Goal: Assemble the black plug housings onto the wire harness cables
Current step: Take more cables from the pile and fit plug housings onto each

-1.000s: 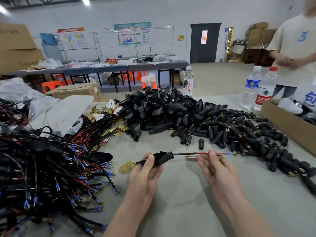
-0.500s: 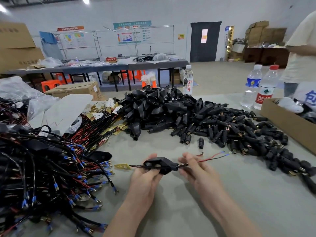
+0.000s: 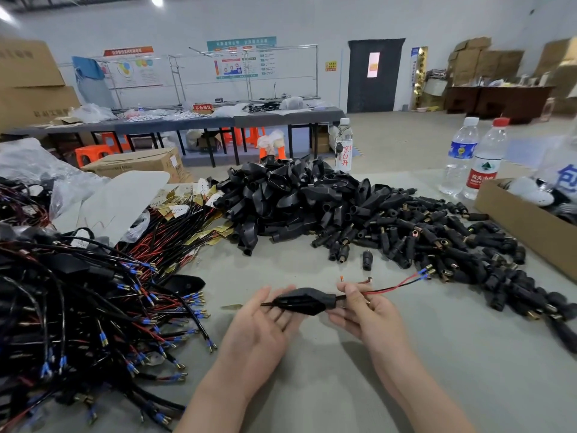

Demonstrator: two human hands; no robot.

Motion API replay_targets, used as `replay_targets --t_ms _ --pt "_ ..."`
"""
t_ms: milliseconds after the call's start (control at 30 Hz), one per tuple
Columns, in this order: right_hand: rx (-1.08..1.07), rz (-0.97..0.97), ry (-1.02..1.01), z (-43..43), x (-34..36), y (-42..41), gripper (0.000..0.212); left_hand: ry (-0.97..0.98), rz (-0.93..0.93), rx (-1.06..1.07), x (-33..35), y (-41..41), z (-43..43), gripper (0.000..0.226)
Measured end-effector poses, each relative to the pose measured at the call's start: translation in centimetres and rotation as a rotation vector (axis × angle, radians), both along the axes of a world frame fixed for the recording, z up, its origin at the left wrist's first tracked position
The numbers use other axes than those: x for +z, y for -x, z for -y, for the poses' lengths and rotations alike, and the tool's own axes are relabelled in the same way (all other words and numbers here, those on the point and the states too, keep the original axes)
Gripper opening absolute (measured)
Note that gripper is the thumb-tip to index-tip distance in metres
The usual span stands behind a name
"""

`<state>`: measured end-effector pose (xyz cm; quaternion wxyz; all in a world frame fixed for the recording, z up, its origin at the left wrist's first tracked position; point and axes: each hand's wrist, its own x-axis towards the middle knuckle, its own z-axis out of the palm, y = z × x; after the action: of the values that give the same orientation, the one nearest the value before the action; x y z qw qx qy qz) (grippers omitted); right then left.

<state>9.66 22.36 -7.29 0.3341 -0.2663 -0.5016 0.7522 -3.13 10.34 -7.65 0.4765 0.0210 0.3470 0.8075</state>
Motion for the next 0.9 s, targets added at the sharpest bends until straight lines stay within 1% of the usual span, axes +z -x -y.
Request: replay_targets --t_ms 67,200,267,433,600,667,767,900 --pt "-0.024 0.009 -0.019 -0.3 0.2 -0.3 0.022 0.016 0.055 0.049 0.1 0.3 0.0 0.054" --pt "-0.062 0.033 -0.096 -0.6 0.4 -0.6 0.024 0.069 0.051 0.083 0.5 -0.1 0.0 0.045" --pt "-0.089 0.038 -0.130 -0.7 0.5 -0.7 0.024 0.093 0.052 0.082 0.7 -0.3 0.1 0.044" --pt "-0.133 0.038 -0.164 -0.8 0.7 -1.0 0.023 0.183 -0.061 0.057 0.7 -0.2 0.0 0.042" --pt "-0.105 0.048 -0.206 -0.7 0.7 -1.1 0.026 0.197 -0.110 0.061 0.4 0.3 0.3 0.033" --pt "-0.096 0.044 -0.210 -0.6 0.7 -1.1 0.026 0.186 -0.110 0.044 0.4 0.4 0.6 0.040" --pt "-0.099 0.031 -0.218 -0.6 0.6 -1.0 0.027 0.147 -0.078 0.004 0.6 0.7 1.0 0.059" --pt "-0.131 0.011 -0.216 -0.7 0.5 -1.0 0.026 0.096 -0.066 -0.078 0.7 0.9 1.5 0.065"
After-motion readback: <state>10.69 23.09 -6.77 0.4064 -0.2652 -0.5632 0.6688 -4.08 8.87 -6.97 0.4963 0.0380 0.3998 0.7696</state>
